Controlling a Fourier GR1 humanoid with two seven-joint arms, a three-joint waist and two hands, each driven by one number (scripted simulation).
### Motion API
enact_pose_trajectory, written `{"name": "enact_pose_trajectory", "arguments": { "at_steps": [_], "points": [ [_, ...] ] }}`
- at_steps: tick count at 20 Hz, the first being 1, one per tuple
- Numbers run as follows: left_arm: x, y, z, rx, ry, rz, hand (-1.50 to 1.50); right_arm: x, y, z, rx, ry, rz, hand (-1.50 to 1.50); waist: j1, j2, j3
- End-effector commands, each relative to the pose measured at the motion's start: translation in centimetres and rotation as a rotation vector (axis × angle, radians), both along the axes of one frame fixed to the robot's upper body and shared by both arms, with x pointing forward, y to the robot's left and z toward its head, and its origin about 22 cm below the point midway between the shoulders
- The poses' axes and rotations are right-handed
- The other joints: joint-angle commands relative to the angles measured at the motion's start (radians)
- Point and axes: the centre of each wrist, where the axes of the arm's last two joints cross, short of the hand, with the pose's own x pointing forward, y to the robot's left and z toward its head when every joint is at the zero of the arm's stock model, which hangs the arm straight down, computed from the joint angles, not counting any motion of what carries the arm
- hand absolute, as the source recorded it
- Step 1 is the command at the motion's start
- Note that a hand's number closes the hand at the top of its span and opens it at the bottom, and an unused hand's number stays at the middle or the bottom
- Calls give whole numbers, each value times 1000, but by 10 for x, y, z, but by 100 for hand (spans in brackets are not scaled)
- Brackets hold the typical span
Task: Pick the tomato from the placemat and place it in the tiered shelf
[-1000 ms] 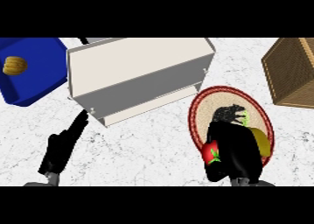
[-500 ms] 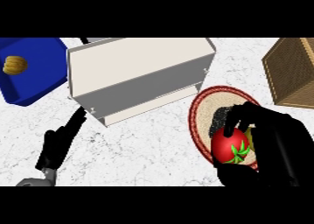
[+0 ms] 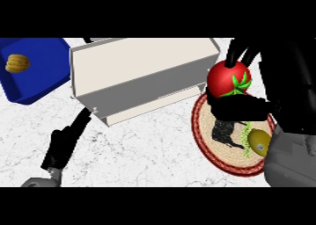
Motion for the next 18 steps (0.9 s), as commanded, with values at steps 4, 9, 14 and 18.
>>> {"name": "enact_pose_trajectory", "arguments": {
  "at_steps": [4, 9, 14, 18],
  "points": [
    [21, -12, 15, -6, -3, -12, 0, 71, 32, 29, 10, 0, -69, 150, 10, 5, 0],
    [-1, -11, 3, 24, -16, -25, 0, 115, 46, 8, -53, 41, -32, 150, 15, 5, 1],
    [5, -3, 16, -4, -7, -26, 0, 146, 66, 12, -85, 83, 12, 150, 24, 7, 0],
    [-7, -19, -3, 8, -4, -32, 0, 165, 76, -30, -104, 120, 52, 150, 25, 10, 0]
  ]
}}
